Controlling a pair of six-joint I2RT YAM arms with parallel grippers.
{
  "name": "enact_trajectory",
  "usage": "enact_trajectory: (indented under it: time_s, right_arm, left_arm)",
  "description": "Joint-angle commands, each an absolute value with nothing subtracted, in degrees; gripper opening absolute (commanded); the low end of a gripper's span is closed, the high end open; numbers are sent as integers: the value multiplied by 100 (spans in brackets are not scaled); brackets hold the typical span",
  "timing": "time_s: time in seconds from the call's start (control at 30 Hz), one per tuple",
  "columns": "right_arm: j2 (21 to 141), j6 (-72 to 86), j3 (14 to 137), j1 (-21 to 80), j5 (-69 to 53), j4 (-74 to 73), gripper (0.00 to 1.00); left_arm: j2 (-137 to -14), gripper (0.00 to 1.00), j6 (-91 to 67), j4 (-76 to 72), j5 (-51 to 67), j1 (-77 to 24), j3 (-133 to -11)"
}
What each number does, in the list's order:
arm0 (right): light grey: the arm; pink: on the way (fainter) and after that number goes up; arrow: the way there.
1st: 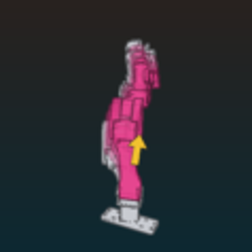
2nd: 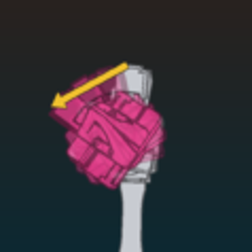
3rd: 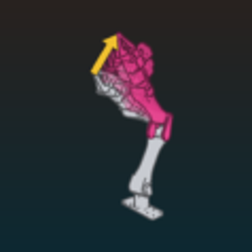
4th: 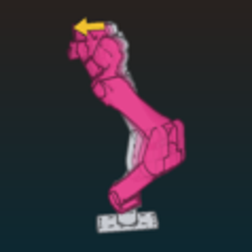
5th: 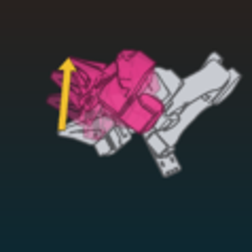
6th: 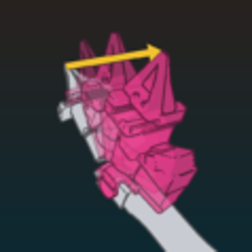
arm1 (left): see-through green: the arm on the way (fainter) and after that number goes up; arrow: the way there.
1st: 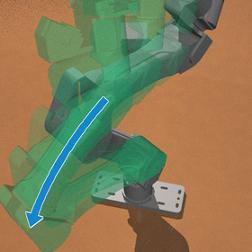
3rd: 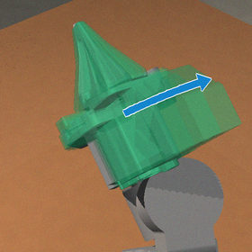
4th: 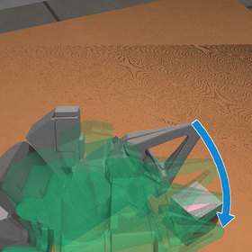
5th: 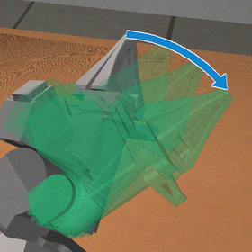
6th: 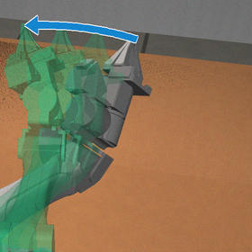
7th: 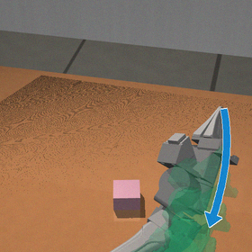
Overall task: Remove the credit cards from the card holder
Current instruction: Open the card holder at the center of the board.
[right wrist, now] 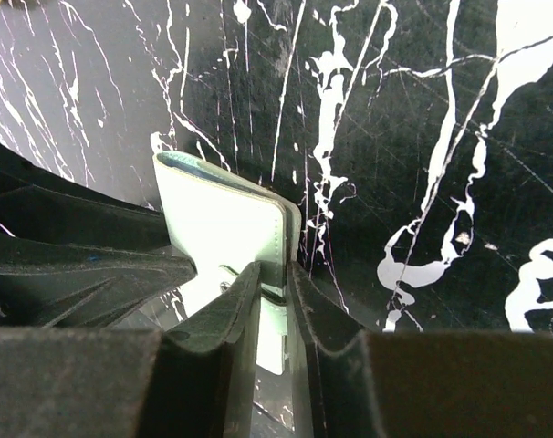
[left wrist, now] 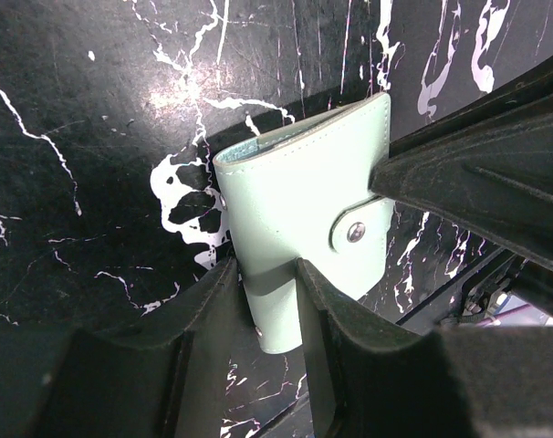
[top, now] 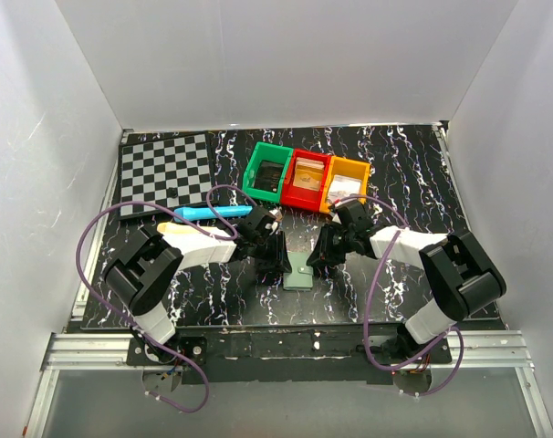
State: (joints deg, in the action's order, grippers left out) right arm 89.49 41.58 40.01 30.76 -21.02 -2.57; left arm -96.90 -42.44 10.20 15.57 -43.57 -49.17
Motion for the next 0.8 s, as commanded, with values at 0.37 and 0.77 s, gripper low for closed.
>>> enact_trajectory:
  time_s: [0.37, 0.77]
  right_arm:
    - [8420, 3841, 3990, 3085, -1582, -633, 45]
    - [8771, 3929, 3999, 3094, -2127, -229, 38]
  left_arm:
    - [-9817, 32, -4175, 1099, 1415, -4351, -4878]
    - [-9835, 32, -4184, 1046, 1441, -4351, -4852]
